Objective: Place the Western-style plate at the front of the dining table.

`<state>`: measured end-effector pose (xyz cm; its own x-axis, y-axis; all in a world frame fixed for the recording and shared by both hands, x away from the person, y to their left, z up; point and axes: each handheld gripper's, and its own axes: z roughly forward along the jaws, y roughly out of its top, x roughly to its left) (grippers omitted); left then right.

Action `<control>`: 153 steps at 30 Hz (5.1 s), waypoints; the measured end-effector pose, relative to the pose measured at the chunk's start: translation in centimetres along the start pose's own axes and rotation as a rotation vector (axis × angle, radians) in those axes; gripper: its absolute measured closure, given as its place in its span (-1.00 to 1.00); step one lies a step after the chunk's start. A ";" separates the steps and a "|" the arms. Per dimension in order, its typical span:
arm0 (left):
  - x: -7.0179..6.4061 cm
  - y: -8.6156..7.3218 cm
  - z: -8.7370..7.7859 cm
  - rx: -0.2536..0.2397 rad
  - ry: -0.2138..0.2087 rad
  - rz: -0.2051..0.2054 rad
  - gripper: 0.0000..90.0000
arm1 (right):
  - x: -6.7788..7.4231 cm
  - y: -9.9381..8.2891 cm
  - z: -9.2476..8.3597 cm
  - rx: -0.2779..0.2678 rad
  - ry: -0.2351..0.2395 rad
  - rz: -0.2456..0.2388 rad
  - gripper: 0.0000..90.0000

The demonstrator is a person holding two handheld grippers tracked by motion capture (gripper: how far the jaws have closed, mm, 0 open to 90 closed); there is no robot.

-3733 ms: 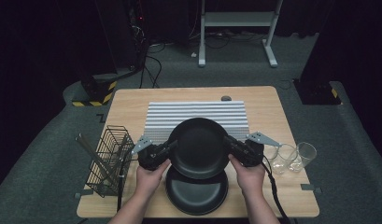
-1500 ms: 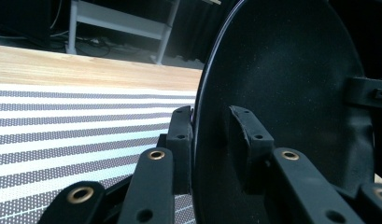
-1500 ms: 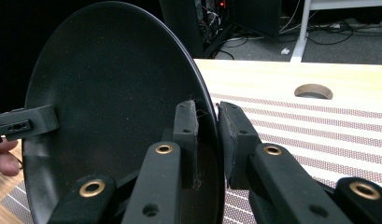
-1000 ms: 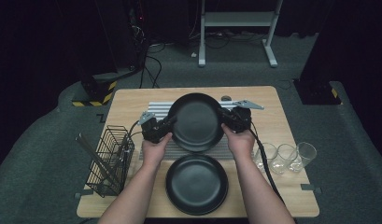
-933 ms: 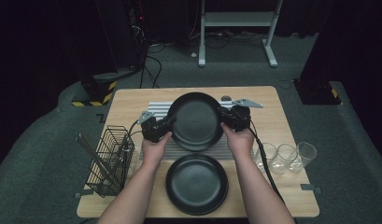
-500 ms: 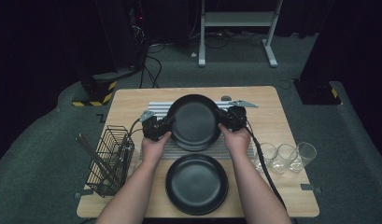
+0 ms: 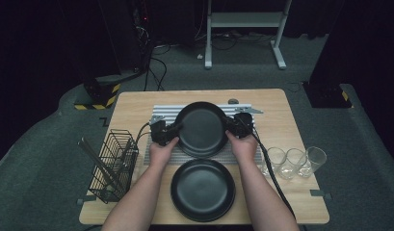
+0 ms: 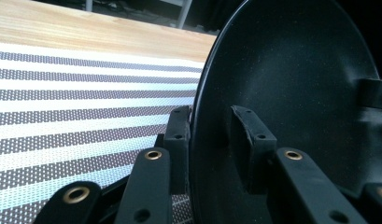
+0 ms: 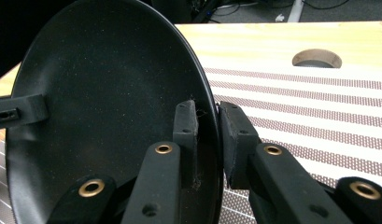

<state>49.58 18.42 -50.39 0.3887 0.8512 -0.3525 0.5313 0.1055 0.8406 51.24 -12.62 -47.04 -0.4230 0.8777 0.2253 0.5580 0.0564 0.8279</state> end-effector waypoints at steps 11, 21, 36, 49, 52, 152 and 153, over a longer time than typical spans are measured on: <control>0.3 0.0 1.0 0.034 0.016 -0.019 0.52 | -0.5 0.0 1.0 0.024 -0.022 -0.019 0.72; 1.0 -0.5 1.5 0.057 0.040 -0.054 0.50 | -0.5 0.1 2.5 0.027 -0.027 -0.030 0.72; 1.6 -0.5 2.5 0.094 0.054 -0.081 0.53 | -1.3 -0.1 4.4 0.070 -0.038 -0.031 0.70; 2.2 -0.3 3.0 0.129 0.055 -0.120 0.57 | -1.6 0.2 5.4 0.148 -0.045 -0.072 0.67; 2.2 -0.4 3.1 0.135 0.060 -0.128 0.57 | -1.5 0.3 5.6 0.158 -0.053 -0.074 0.67; -3.8 -10.1 -11.2 0.173 0.209 0.312 0.35 | 3.5 -14.5 -11.6 0.132 -0.150 -0.229 0.26; -3.8 -10.1 -11.3 0.176 0.208 0.328 0.32 | 3.4 -14.5 -11.6 0.136 -0.150 -0.226 0.25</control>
<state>34.22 19.97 -52.86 0.4084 0.9124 0.0275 0.5318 -0.2623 0.8053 33.41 -16.02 -52.33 -0.4423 0.8958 -0.0436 0.5567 0.3124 0.7697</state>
